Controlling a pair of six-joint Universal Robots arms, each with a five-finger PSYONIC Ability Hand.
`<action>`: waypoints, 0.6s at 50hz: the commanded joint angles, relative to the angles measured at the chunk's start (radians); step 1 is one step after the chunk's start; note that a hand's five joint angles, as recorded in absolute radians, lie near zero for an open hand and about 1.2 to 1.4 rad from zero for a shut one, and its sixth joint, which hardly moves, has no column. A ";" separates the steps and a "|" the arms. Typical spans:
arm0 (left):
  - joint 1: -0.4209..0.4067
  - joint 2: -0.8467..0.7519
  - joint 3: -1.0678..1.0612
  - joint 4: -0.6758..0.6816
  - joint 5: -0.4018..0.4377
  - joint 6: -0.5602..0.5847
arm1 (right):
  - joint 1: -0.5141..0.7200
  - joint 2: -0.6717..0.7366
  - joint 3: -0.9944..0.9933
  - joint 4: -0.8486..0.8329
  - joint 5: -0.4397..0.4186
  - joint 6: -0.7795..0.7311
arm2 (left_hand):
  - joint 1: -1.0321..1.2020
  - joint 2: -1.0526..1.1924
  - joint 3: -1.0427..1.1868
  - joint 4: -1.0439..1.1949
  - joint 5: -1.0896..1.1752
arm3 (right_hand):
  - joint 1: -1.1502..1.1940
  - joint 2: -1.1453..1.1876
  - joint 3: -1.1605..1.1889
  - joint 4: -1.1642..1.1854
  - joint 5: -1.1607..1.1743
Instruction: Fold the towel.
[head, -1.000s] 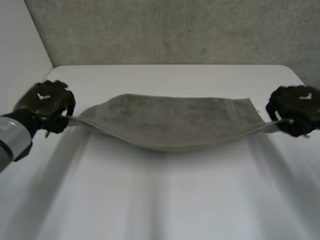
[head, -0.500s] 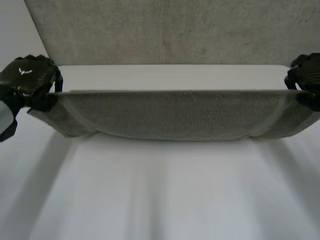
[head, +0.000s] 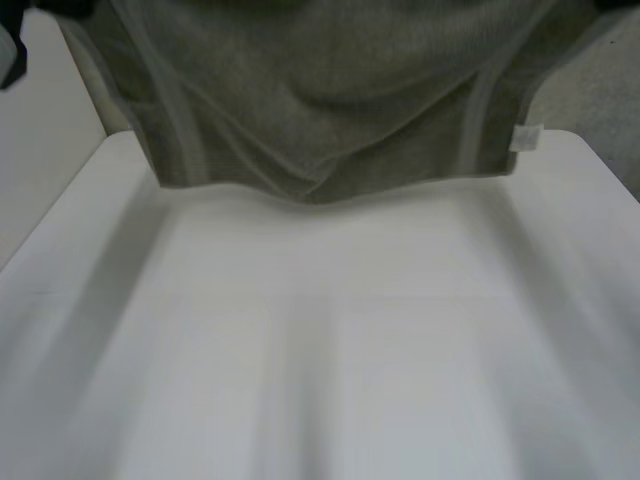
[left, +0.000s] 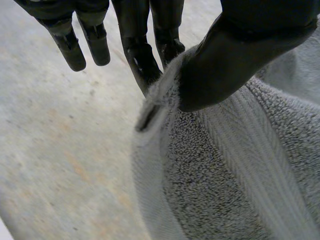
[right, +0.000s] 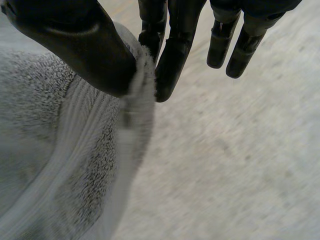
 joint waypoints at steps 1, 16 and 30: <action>0.109 -0.005 -0.290 0.005 0.092 0.003 | -0.090 -0.069 0.343 -0.023 -0.066 -0.082 | 0.105 0.054 -0.042 -0.056 0.074 | 0.092 0.076 -0.050 -0.078 0.067; 0.172 0.098 -0.648 -0.051 0.161 0.108 | -0.301 -0.241 0.770 -0.009 -0.276 -0.203 | 0.105 0.054 -0.042 -0.056 0.074 | 0.092 0.076 -0.050 -0.078 0.067; 0.175 0.354 -0.612 -0.249 0.207 0.058 | -0.419 -0.447 0.773 0.076 -0.452 -0.150 | 0.105 0.054 -0.042 -0.056 0.074 | 0.092 0.076 -0.050 -0.078 0.067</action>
